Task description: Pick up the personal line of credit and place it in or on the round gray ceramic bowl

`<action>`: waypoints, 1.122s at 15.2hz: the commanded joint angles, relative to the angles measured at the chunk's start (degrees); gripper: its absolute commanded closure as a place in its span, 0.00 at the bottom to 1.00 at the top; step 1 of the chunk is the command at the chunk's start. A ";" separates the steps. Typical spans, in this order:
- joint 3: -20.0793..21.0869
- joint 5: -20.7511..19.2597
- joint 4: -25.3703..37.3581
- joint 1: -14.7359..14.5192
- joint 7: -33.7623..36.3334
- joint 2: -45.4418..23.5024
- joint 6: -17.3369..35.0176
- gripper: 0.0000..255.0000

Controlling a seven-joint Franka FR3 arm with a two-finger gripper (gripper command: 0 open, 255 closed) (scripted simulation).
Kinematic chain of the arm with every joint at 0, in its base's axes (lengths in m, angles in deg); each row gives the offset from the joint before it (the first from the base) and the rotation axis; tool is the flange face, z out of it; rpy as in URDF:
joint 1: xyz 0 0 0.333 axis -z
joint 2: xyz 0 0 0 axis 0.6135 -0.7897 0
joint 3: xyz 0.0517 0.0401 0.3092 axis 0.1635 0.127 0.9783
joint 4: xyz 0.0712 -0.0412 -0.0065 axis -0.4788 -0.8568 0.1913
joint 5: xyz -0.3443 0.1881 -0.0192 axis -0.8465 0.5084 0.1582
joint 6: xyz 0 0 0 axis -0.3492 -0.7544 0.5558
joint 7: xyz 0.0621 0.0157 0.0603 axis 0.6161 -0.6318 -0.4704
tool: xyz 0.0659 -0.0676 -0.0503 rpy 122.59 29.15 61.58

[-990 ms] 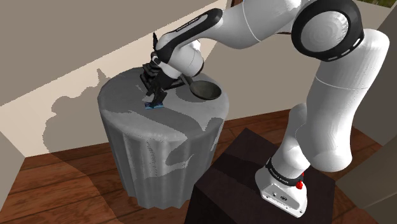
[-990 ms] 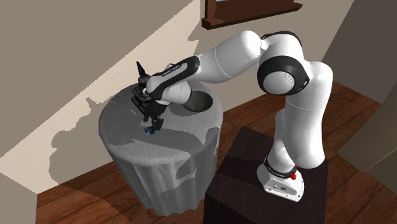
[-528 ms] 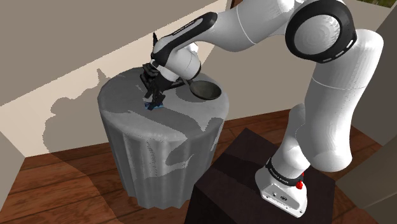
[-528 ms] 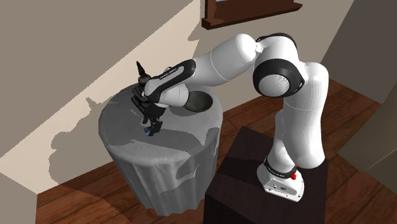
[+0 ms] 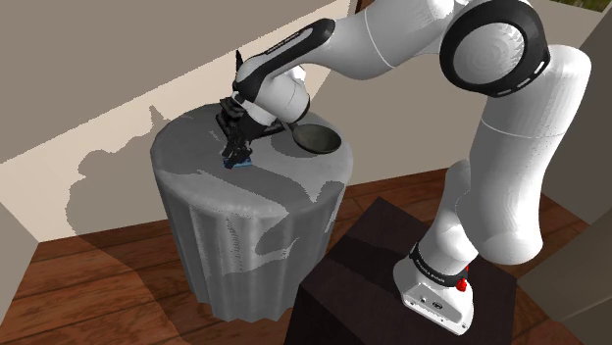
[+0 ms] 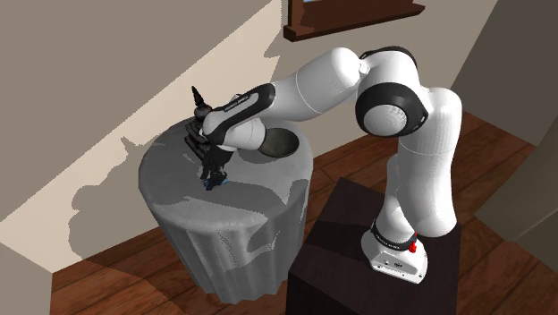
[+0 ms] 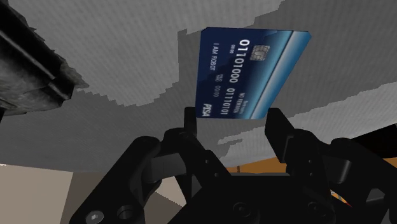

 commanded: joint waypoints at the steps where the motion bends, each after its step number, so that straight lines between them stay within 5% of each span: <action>1: 0.00 0.00 -0.01 0.00 0.00 0.00 0.00 1.00; 17: -2.36 -9.64 1.15 -1.50 9.53 6.46 -4.36 1.00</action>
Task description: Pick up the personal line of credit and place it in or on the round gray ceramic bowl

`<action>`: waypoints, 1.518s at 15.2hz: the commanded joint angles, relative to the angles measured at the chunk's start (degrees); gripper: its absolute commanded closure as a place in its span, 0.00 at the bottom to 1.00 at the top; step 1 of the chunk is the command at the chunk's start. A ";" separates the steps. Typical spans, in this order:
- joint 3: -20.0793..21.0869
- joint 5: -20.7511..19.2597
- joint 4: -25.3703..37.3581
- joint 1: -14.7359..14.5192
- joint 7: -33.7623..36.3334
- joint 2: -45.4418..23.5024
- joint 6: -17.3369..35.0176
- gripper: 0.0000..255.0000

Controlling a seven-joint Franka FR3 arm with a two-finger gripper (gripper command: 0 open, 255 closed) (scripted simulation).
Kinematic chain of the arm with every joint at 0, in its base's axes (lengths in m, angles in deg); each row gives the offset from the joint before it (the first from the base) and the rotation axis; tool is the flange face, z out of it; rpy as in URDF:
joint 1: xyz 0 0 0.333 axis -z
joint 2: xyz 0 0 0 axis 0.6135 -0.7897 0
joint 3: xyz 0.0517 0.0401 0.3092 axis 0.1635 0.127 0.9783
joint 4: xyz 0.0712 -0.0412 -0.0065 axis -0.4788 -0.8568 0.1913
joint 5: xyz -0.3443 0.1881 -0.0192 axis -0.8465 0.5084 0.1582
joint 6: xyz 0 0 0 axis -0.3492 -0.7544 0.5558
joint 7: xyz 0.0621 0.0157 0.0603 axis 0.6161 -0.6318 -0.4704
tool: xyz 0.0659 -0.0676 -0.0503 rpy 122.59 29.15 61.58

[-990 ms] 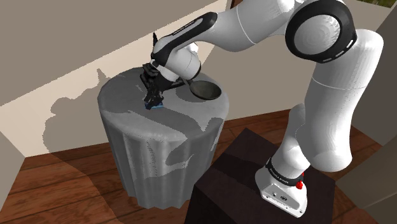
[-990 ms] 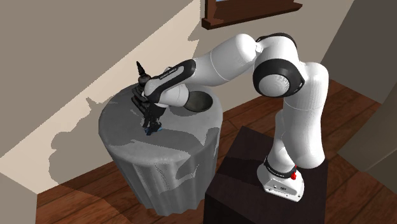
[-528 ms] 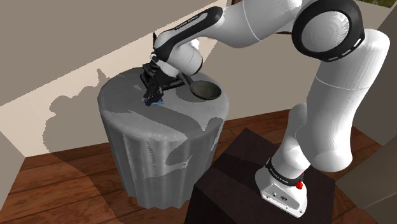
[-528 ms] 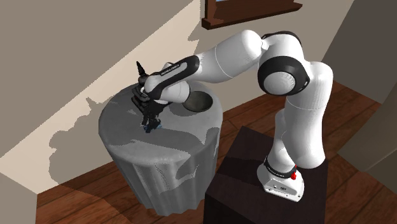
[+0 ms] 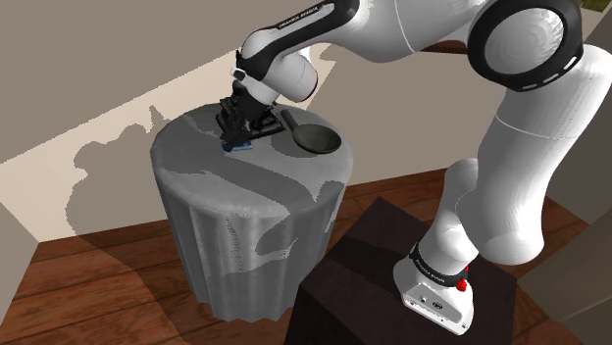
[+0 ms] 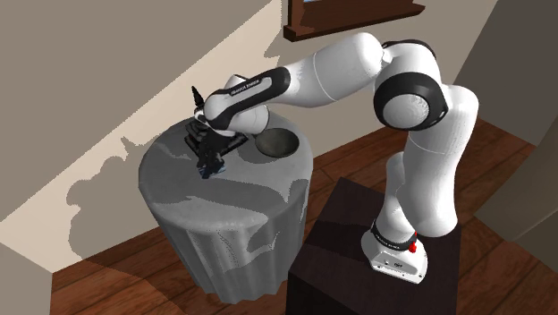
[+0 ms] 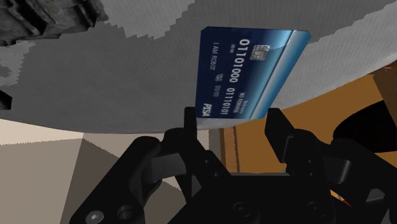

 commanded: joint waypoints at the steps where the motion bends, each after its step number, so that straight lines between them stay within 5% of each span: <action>1: -0.28 -1.51 0.43 -0.19 1.56 0.89 -0.82 1.00; 10: -1.17 -7.14 2.71 -0.60 7.38 4.38 -4.69 1.00; 23: -9.26 -13.35 -8.06 7.42 -3.15 17.31 -12.11 1.00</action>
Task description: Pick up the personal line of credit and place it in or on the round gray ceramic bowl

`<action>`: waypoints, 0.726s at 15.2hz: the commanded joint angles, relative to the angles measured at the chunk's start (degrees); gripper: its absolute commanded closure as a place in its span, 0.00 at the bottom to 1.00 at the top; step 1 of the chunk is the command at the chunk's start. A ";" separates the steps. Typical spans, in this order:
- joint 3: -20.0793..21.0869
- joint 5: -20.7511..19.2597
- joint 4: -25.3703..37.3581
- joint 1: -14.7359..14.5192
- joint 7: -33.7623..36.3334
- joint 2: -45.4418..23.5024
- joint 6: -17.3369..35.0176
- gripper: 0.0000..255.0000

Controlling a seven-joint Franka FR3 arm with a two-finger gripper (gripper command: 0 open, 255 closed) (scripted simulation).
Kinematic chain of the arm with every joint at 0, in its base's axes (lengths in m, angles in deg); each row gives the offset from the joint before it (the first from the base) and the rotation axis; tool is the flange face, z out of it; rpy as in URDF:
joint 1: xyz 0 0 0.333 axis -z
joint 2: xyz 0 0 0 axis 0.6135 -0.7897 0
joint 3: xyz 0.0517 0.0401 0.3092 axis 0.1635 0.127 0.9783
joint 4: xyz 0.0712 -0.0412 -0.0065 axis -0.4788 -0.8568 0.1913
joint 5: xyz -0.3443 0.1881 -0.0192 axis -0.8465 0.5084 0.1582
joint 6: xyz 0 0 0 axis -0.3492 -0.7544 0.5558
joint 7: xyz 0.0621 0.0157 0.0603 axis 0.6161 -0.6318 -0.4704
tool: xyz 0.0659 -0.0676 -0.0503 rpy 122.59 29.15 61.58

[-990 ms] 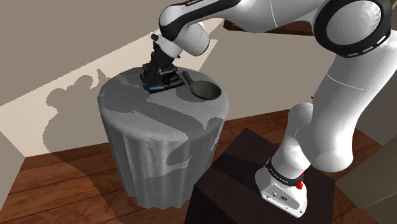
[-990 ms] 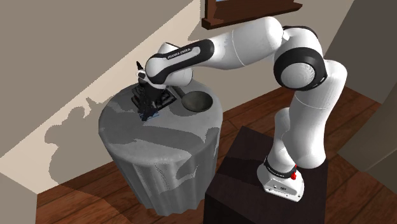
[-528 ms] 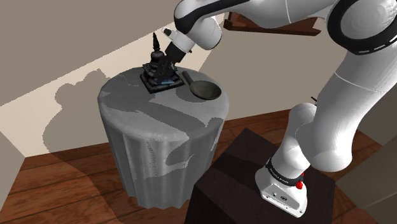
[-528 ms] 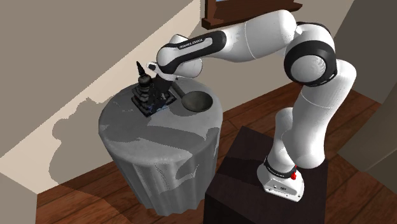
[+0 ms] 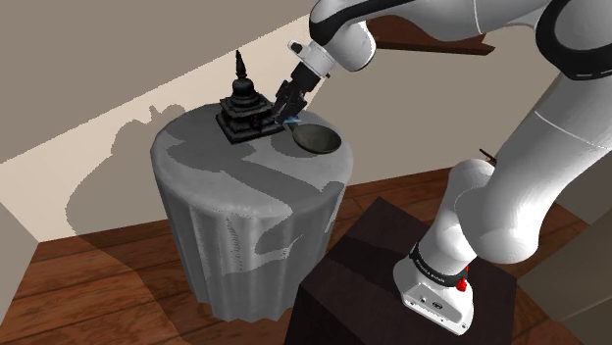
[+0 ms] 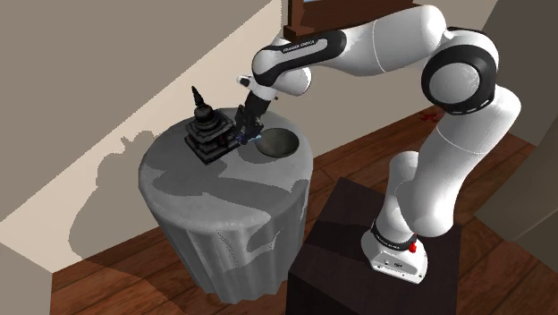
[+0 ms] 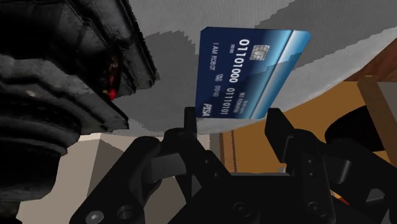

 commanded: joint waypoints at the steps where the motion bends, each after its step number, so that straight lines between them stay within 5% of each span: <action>1: -1.46 -1.24 -0.71 1.42 -1.58 1.46 -1.68 1.00; 11: -8.00 -4.42 -1.72 6.59 -9.55 3.88 -7.70 1.00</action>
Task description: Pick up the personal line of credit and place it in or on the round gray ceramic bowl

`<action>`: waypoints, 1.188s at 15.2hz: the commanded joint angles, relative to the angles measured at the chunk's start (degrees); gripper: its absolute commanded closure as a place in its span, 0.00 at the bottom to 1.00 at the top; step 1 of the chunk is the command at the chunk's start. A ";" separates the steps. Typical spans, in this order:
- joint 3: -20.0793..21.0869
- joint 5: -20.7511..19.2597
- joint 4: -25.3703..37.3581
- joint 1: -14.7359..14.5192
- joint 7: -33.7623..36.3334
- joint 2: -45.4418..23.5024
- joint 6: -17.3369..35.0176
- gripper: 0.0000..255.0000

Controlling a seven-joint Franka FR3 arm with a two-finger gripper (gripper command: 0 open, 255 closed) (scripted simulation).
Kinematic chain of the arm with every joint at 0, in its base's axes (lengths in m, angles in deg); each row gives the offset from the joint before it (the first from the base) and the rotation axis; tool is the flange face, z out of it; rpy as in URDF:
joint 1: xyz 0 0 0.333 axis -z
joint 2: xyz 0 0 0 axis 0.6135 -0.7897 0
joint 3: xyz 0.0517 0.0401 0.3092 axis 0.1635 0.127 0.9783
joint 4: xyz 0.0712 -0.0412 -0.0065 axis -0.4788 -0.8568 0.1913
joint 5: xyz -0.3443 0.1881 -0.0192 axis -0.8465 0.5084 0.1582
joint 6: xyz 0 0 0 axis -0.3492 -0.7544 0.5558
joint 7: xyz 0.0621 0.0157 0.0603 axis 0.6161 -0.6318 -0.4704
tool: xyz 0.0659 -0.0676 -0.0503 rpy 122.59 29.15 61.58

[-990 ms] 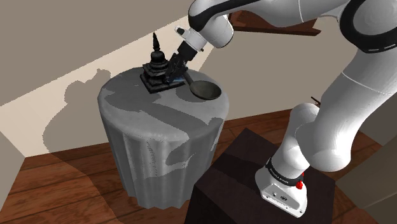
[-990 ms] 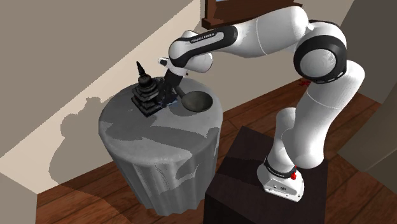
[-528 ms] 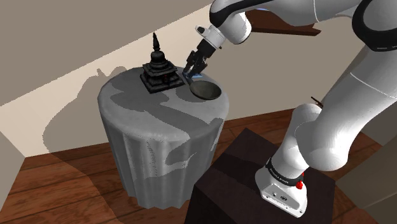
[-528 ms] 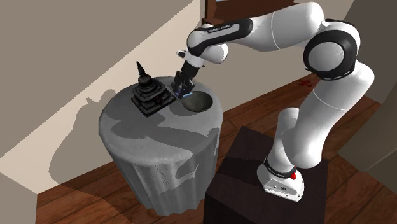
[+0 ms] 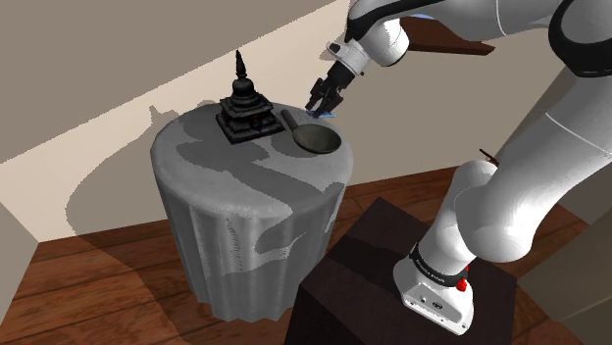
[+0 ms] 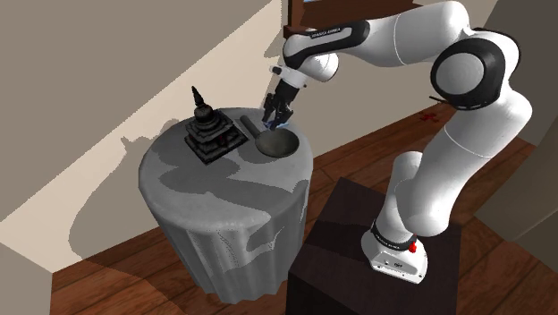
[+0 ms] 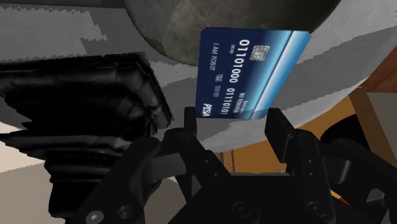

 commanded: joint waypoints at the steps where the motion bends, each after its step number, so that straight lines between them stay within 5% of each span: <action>1: -0.38 0.63 -0.73 -0.01 -1.23 -0.53 0.69 1.00; 18: -1.99 9.08 -4.82 -1.24 -10.94 -7.36 6.63 1.00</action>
